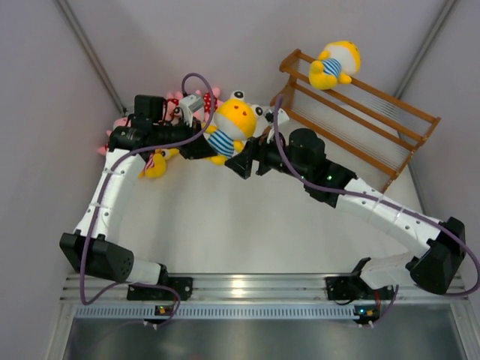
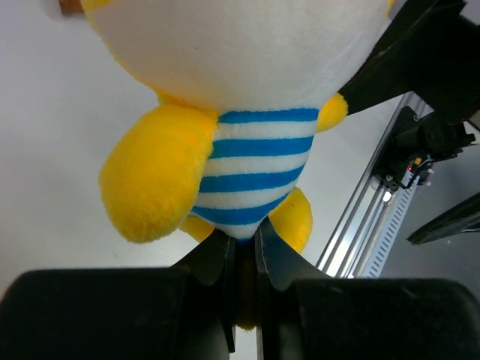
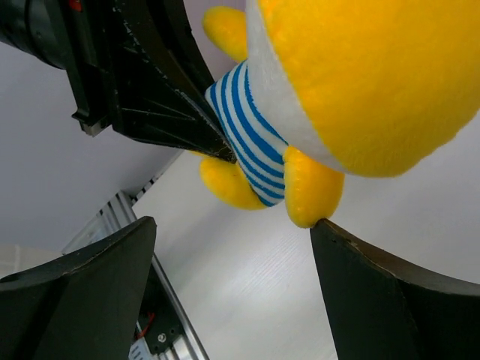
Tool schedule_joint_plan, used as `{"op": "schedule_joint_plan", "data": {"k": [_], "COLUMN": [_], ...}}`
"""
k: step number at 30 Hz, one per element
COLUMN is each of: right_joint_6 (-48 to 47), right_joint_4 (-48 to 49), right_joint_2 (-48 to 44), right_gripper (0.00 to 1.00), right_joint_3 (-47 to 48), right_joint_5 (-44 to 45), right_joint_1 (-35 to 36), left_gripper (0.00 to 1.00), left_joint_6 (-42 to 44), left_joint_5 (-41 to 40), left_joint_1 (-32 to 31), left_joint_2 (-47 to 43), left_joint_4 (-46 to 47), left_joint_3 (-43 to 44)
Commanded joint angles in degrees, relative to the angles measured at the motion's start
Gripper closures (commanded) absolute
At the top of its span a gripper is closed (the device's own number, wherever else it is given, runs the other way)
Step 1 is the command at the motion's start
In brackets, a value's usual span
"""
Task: Place and organize the stuffed toys onto the shelf
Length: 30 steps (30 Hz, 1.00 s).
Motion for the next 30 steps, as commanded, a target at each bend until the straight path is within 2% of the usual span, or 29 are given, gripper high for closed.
{"op": "schedule_joint_plan", "data": {"k": [1, 6, 9, 10, 11, 13, 15, 16, 18, 19, 20, 24, 25, 27, 30], "right_joint_6": [3.81, 8.11, 14.53, 16.28, 16.30, 16.12, 15.78, 15.51, 14.37, 13.93, 13.49, 9.02, 8.48, 5.25, -3.69], "right_joint_4": [12.25, 11.81, 16.28, 18.04, 19.54, 19.46, 19.11, 18.94, 17.36, 16.66, 15.26, 9.21, 7.96, 3.32, -6.52], "right_joint_2": [1.00, 3.64, 3.55, 3.46, 3.64, 3.99, 4.17, 4.08, 3.55, 3.12, 2.15, -0.31, -0.84, -2.42, -4.71], "right_gripper": [0.16, 0.18, 0.26, 0.32, 0.45, 0.58, 0.65, 0.76, 0.88, 1.00, 1.00, 1.00, 1.00, 1.00, 1.00], "right_joint_3": [-0.96, -0.95, -4.46, -5.17, -5.35, -4.22, -3.51, -3.16, -2.46, -2.28, -2.02, -0.35, 0.26, 2.11, 8.60], "right_joint_5": [1.56, 4.81, 3.68, 2.89, 2.88, 2.19, 2.18, 1.92, 2.01, 2.18, 2.27, -0.53, -3.41, -5.63, -4.07], "right_joint_1": [0.20, -0.94, -3.48, -4.36, -4.63, -4.55, -4.54, -4.54, -4.63, -4.81, -4.98, -7.96, -10.23, -12.88, -15.79], "left_gripper": [1.00, 1.00, 1.00, 1.00, 1.00, 1.00, 1.00, 1.00, 1.00, 1.00, 0.88, 0.23, 0.18, 0.03, 0.02], "left_joint_6": [-2.30, -3.09, -3.00, -3.00, -2.83, -2.65, -2.39, -2.04, -0.81, -0.46, -0.02, 1.12, 1.47, 2.88, 5.08], "left_joint_5": [7.68, 11.55, 12.26, 12.17, 12.17, 12.26, 12.87, 13.48, 13.40, 12.97, 11.66, 8.66, 8.05, 5.77, 1.12], "left_joint_1": [0.06, 0.06, 0.06, 0.06, -0.03, -0.03, -0.03, -0.03, -0.03, -0.03, -0.03, -0.03, -0.03, -0.03, -0.03], "left_joint_2": [-1.08, -1.87, -2.31, -2.31, -2.31, -2.39, -2.39, -2.57, -2.83, -2.83, -2.83, -2.66, -2.57, -2.40, -2.31], "left_joint_4": [0.16, 0.16, 0.08, 0.16, 0.08, 0.16, -0.36, -0.62, -1.41, -2.11, -2.56, -5.10, -6.85, -8.53, -11.43], "left_joint_3": [0.90, 0.73, 0.20, 0.11, -0.06, -0.32, -0.50, -0.50, -0.68, -0.59, -0.59, 0.81, 2.21, 4.06, 6.79]}}
